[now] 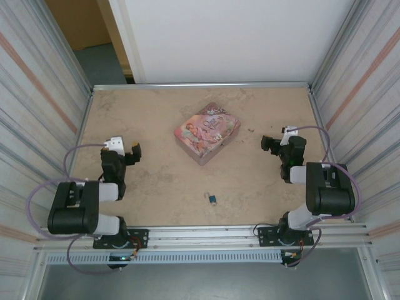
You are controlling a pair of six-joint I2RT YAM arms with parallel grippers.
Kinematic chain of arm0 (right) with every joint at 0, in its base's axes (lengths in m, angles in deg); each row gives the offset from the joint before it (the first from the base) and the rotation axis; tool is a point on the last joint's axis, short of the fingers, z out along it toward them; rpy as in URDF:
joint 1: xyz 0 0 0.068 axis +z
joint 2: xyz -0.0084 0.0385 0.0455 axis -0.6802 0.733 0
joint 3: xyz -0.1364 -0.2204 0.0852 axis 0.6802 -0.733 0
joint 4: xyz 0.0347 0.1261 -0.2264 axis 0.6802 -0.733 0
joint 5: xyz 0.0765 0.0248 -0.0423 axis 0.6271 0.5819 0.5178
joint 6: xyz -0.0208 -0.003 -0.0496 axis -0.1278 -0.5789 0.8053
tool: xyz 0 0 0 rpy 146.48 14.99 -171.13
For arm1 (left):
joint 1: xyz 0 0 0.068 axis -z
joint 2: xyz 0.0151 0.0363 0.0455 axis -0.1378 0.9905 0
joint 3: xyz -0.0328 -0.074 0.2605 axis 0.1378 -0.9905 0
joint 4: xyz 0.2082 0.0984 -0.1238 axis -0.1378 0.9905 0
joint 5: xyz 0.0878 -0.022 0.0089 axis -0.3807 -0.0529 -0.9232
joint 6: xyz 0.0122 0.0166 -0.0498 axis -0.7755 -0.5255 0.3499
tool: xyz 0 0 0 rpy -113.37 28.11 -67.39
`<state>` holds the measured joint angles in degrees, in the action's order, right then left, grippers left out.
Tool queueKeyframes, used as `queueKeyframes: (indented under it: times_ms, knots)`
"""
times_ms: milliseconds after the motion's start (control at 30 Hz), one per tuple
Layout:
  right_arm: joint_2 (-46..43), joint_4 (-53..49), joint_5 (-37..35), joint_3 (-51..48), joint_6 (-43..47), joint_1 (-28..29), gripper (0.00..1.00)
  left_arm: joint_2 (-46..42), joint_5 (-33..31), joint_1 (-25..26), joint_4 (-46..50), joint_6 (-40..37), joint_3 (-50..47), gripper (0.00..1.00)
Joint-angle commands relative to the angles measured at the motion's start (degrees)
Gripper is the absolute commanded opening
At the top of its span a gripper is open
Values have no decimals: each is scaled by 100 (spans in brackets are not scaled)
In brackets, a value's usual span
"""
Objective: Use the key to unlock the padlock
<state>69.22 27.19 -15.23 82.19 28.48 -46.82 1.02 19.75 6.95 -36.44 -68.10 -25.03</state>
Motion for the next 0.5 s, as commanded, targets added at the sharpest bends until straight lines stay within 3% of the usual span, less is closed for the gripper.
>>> queueKeyframes:
  times_ms: [0,233,467]
  knots:
    - [22,-35,-71,2,160,14,99,585,325,-43,-1130,-117,-20,99]
    - [28,-39,-72,5,160,15,99,455,520,74,1087,-315,1038,99]
    - [19,-21,-170,-7,187,65,99,468,412,161,1063,-387,1036,99]
